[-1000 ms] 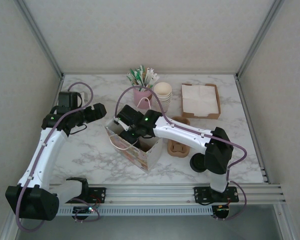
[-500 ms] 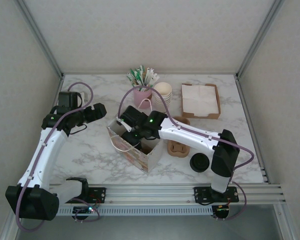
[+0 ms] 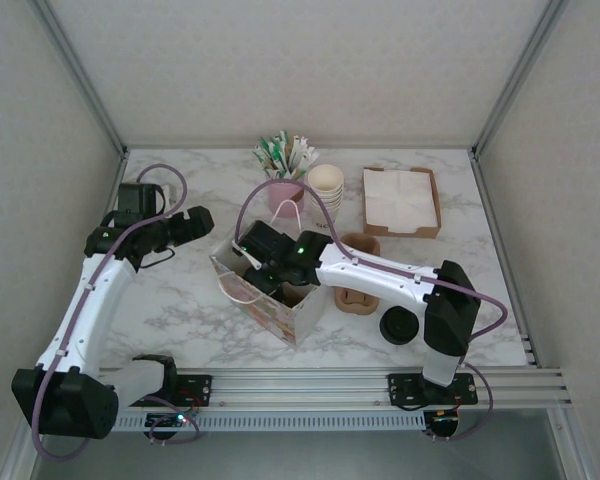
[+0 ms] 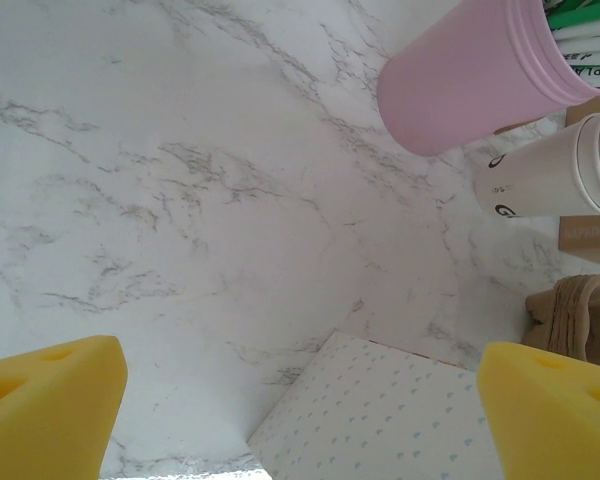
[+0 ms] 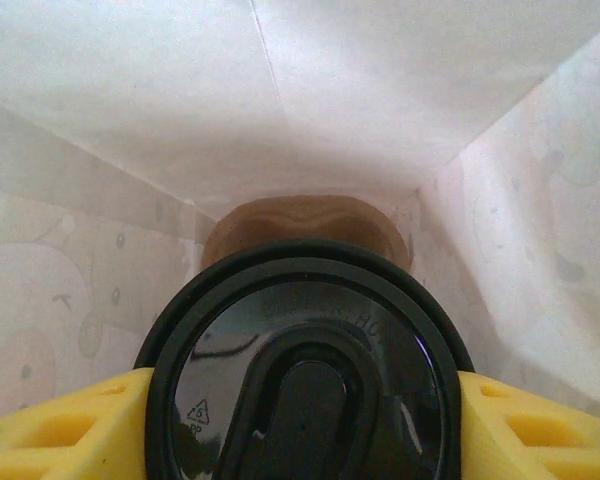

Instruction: Pack the takeout coffee

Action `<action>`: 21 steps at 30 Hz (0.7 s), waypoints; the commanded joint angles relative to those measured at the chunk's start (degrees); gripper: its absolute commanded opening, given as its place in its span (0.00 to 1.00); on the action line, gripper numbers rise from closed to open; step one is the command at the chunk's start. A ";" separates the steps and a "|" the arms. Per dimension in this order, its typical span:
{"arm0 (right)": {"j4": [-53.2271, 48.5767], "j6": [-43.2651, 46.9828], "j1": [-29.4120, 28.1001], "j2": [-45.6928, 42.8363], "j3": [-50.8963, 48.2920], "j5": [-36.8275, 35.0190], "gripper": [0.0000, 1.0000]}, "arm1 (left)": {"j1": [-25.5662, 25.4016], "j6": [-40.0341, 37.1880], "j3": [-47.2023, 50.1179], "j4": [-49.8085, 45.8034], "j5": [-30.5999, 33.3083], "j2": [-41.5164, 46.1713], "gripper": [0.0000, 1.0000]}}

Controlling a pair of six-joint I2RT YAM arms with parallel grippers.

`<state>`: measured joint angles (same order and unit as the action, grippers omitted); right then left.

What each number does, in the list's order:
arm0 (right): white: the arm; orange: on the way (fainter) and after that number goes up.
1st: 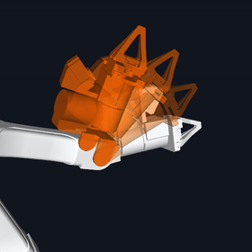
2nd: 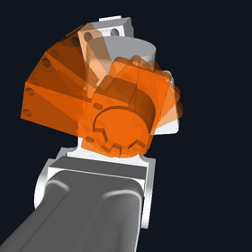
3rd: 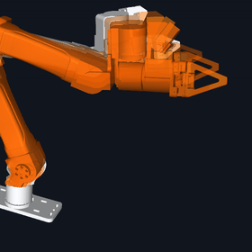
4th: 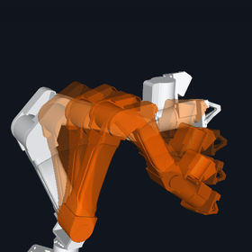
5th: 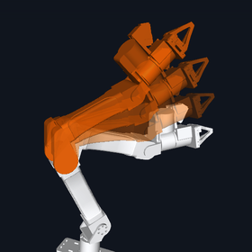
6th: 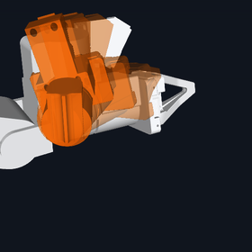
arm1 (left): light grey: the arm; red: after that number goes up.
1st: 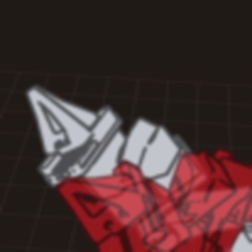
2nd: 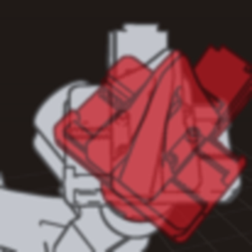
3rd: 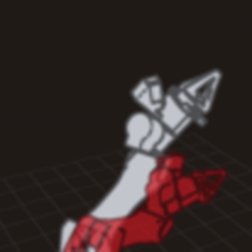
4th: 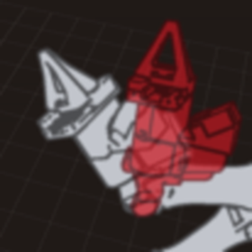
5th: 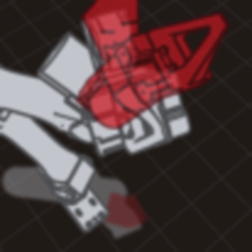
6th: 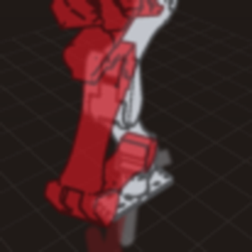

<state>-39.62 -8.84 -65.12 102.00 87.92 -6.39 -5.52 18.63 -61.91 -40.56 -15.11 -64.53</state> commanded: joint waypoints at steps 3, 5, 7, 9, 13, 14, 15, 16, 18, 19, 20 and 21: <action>-4.00 -2.14 -1.05 2.59 -5.14 -0.99 0.57 | 0.25 0.97 -0.58 -0.49 -1.14 -0.02 0.91; -3.65 -2.41 -1.14 2.32 -5.85 -0.94 0.57 | 0.23 1.04 -0.58 -0.49 -1.12 -0.07 0.91; -3.34 -2.76 -1.15 2.01 -6.25 -0.73 0.57 | 0.24 0.98 -0.58 -0.47 -1.15 -0.07 0.91; -3.19 -2.80 -1.14 1.88 -6.31 -0.64 0.58 | 0.24 1.06 -0.48 -0.40 -1.13 -0.08 0.91; -2.84 -2.95 -1.23 1.63 -6.00 -0.45 0.58 | 0.11 1.10 -0.49 -0.40 -1.14 -0.07 0.91; -2.78 -2.91 -1.17 1.49 -5.80 -0.45 0.58 | 0.08 1.07 -0.49 -0.40 -1.14 -0.07 0.91; -2.84 -2.89 -1.21 1.47 -5.74 -0.46 0.59 | 0.16 1.08 -0.49 -0.40 -1.10 -0.07 0.91; -2.92 -2.92 -1.17 1.45 -5.65 -0.47 0.59 | 0.16 1.16 -0.49 -0.40 -1.10 -0.07 0.91; -2.92 -2.79 -1.20 1.35 -5.46 -0.46 0.59 | 0.16 1.06 -0.54 -0.40 -1.14 -0.07 0.91; -2.97 -2.85 -1.21 1.27 -5.36 -0.47 0.59 | 0.16 1.06 -0.49 -0.47 -1.15 -0.06 0.91; -3.01 -2.84 -1.19 1.25 -5.26 -0.49 0.60 | 0.10 1.06 -0.49 -0.43 -1.15 -0.07 0.91; -3.02 -2.82 -1.18 1.19 -5.30 -0.48 0.60 | 0.16 1.10 -0.49 -0.45 -1.15 -0.12 0.91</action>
<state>-35.14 -9.89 -65.56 101.12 85.14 -7.75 -5.52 19.11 -61.91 -40.56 -15.11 -64.53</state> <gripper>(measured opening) 0.642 0.907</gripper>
